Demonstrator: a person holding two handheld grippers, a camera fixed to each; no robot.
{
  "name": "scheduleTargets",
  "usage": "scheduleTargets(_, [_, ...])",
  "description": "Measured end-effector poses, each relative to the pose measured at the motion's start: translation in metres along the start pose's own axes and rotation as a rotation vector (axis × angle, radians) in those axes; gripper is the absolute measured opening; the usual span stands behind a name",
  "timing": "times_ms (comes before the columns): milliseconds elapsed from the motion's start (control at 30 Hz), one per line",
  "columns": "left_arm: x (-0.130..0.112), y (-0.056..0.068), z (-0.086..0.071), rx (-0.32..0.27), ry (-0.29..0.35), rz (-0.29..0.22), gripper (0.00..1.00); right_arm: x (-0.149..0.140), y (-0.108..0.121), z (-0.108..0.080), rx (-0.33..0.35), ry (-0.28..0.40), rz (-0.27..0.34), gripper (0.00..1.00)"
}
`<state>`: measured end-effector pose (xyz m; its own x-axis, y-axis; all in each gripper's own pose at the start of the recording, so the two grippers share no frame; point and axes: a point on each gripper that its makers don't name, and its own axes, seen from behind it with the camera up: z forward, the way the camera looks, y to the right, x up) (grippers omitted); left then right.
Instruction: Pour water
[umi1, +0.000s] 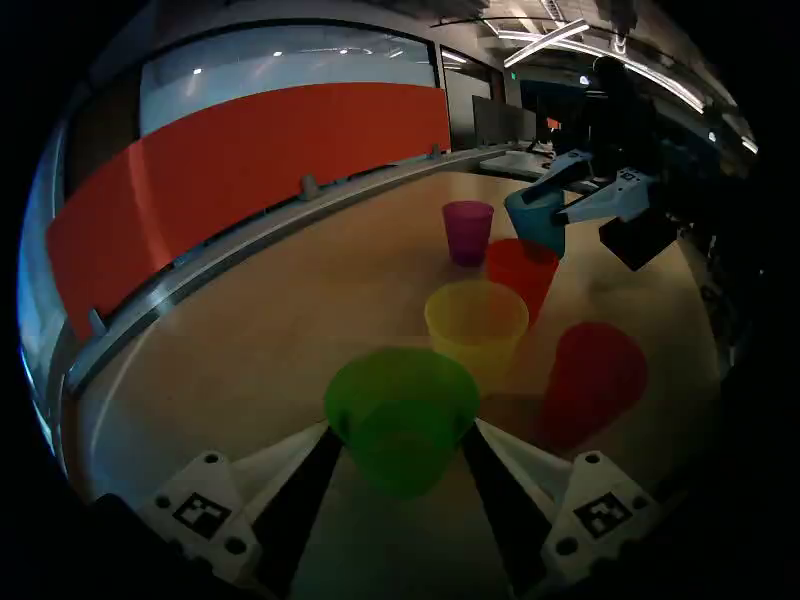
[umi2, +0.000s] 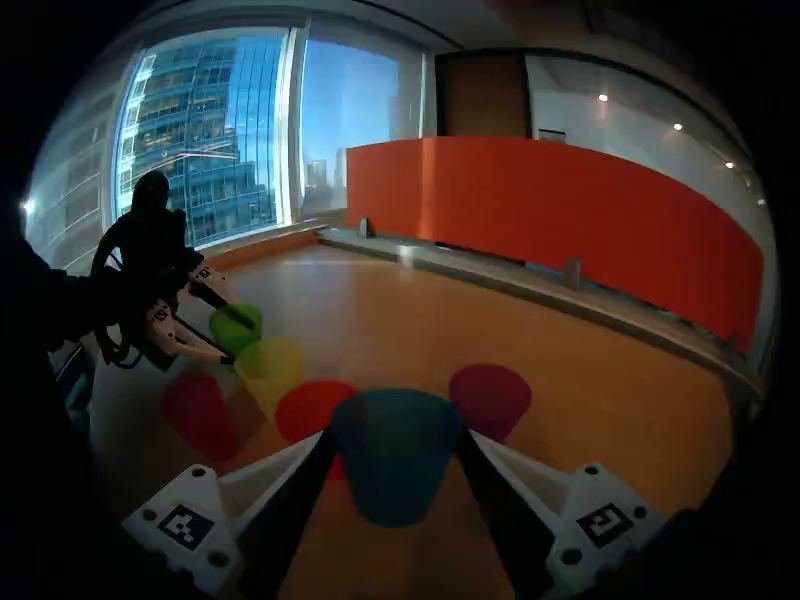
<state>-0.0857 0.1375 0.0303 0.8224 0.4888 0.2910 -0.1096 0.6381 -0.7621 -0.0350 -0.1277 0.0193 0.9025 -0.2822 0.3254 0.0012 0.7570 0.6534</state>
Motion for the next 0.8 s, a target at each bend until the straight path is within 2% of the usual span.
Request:
scheduleTargets(200, [-0.006, 0.001, 0.004, -0.006, -0.025, 0.011, 0.82, -0.004, 0.001, 0.002, 0.0, -0.008, 0.004, 0.9])
scheduleTargets(800, [-0.014, 0.001, 0.0, -0.023, -0.042, -0.021, 0.82, -0.017, -0.001, 0.006, -0.004, -0.026, 0.014, 0.9])
